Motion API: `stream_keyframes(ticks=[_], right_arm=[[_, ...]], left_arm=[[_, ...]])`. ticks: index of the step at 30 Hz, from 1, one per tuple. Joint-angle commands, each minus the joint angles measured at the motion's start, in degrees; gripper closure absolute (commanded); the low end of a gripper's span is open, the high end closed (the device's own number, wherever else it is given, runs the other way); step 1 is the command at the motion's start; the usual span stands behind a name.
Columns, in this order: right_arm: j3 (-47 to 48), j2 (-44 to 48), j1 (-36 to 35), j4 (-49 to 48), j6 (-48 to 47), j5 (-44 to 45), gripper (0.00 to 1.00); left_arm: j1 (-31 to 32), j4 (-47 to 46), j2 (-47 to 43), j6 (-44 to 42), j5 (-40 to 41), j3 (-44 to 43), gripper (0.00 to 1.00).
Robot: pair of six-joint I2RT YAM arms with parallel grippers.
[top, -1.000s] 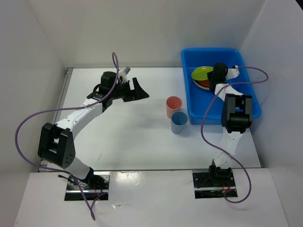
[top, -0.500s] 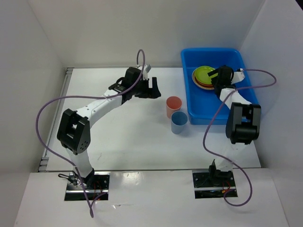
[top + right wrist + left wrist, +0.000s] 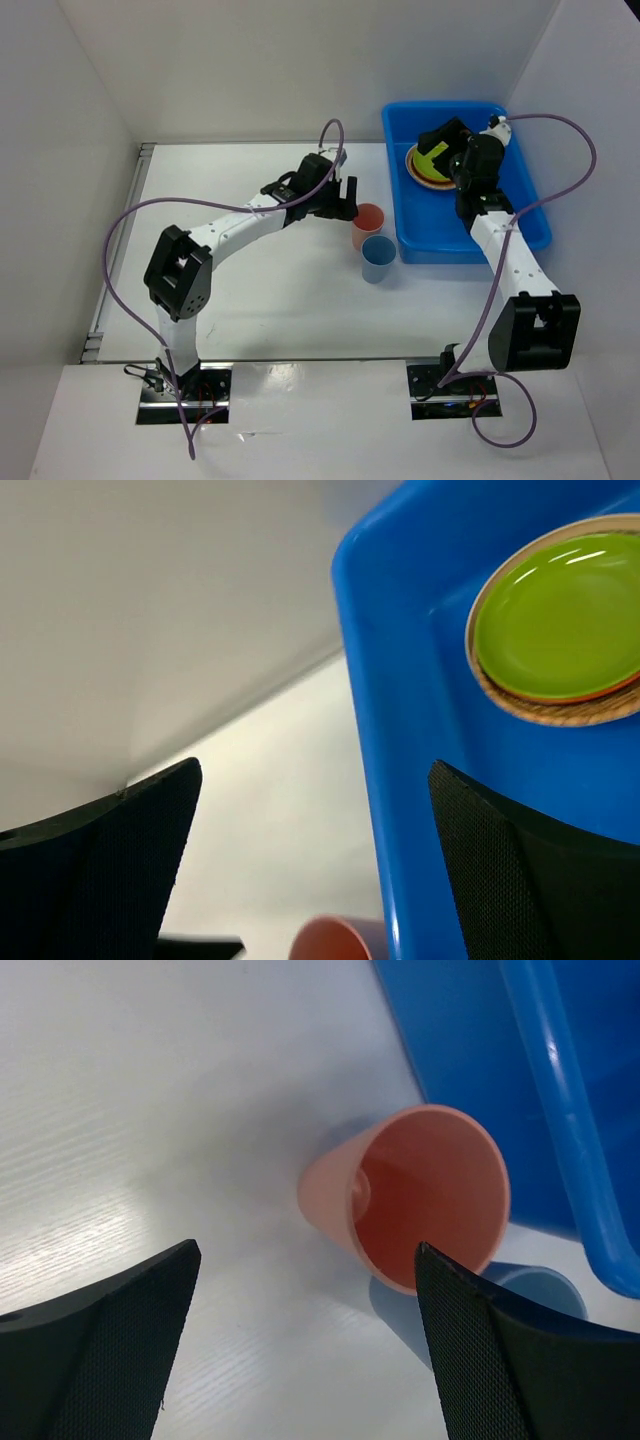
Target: Place the mixed dishes into the plastic bin
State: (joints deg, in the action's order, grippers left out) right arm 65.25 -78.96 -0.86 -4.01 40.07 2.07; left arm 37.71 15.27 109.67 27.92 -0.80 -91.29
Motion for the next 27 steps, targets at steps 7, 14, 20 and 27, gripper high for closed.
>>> stream_keyframes(ticks=[7, 14, 20, 27], right_arm=[[10.76, -3.48, -7.39, 16.57, -19.5, -20.61, 0.07], [15.42, -6.03, -18.64, 25.43, -28.28, -12.02, 0.07], [19.47, -11.03, -31.64, 33.0, -32.87, 6.86, 0.07], [21.23, -17.81, -34.21, 36.44, -31.73, 14.89, 0.08]], left_arm=[[-4.4, -5.15, -10.87, 5.3, 7.04, 9.97, 0.06], [-11.59, -5.95, -21.5, 7.31, 3.62, 17.18, 0.02], [-18.02, -9.19, -23.27, 10.39, -4.11, 24.56, 0.02], [-23.12, -10.43, -24.32, 11.1, -7.46, 28.09, 0.02]])
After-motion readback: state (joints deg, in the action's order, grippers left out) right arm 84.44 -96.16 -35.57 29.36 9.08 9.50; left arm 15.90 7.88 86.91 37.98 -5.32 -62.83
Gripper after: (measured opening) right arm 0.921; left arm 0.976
